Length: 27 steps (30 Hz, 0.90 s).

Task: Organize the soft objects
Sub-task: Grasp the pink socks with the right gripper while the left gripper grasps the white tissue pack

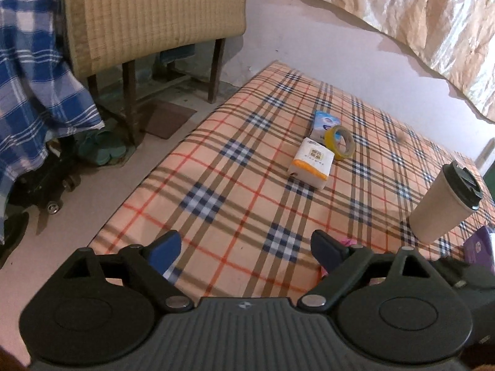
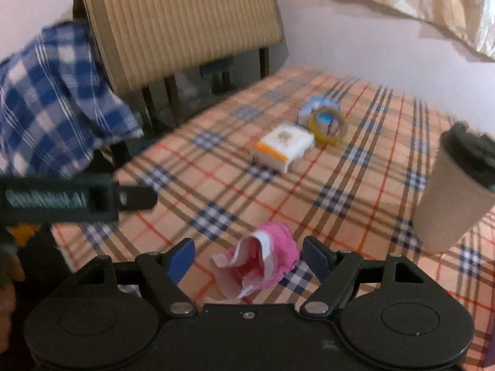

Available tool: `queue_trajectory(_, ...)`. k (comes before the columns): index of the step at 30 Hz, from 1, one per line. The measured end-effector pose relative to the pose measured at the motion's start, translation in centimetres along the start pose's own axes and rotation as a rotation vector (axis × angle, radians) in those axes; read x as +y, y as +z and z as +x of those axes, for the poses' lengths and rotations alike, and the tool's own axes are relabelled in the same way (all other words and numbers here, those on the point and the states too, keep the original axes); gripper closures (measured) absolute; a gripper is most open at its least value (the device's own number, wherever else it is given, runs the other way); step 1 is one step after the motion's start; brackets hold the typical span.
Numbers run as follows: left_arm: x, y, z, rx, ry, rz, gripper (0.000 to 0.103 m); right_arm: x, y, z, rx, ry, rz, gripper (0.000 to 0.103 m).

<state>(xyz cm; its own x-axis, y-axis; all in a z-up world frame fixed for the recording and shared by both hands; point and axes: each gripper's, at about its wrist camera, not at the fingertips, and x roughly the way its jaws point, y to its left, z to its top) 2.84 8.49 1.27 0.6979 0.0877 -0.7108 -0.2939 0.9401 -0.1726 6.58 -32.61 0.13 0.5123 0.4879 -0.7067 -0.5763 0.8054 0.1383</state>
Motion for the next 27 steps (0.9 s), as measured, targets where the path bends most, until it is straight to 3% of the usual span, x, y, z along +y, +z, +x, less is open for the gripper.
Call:
queue_trajectory(2, -0.4, 0.5, 1.1, 0.002, -0.009, 0.019, 0.009, -0.1, -0.4, 1.1, 0.023, 0.011, 0.001, 0.020)
queue_trajectory(3, -0.7, 0.8, 1.6, 0.002, -0.013, 0.030, 0.009, -0.2, -0.6, 1.5, 0.029, 0.015, 0.005, 0.038)
queue_trajectory(6, -1.7, 2.0, 3.2, -0.013, -0.016, 0.070, 0.009, -0.8, -1.0, 1.4, 0.004, 0.004, 0.015, 0.066)
queue_trajectory(7, -2.1, 2.4, 3.8, -0.016, -0.017, 0.085, 0.009, -1.1, -0.9, 1.3, -0.003, 0.008, 0.029, 0.068)
queue_trajectory(14, -5.8, 4.9, 10.0, 0.003, -0.025, 0.200, 0.009, -2.9, -1.1, -0.5, -0.044, -0.024, 0.034, 0.069)
queue_trajectory(23, -8.8, 5.4, 15.7, 0.041, 0.008, 0.282, 0.014, -4.5, -1.6, -1.7, -0.070, -0.046, 0.041, 0.069)
queue_trajectory(24, -9.1, 5.5, 16.0, 0.036, 0.023, 0.301, 0.016, -4.7, -1.5, -1.8, -0.074, -0.050, 0.048, 0.069)
queue_trajectory(26, -9.5, 5.7, 16.0, 0.018, 0.027, 0.314, 0.035, -4.9, -1.4, -2.0, -0.082, -0.057, 0.058, 0.069)
queue_trajectory(27, -9.6, 5.7, 15.8, 0.013, 0.028, 0.317, 0.051, -5.1, -1.3, -2.1, -0.086, -0.060, 0.063, 0.069)
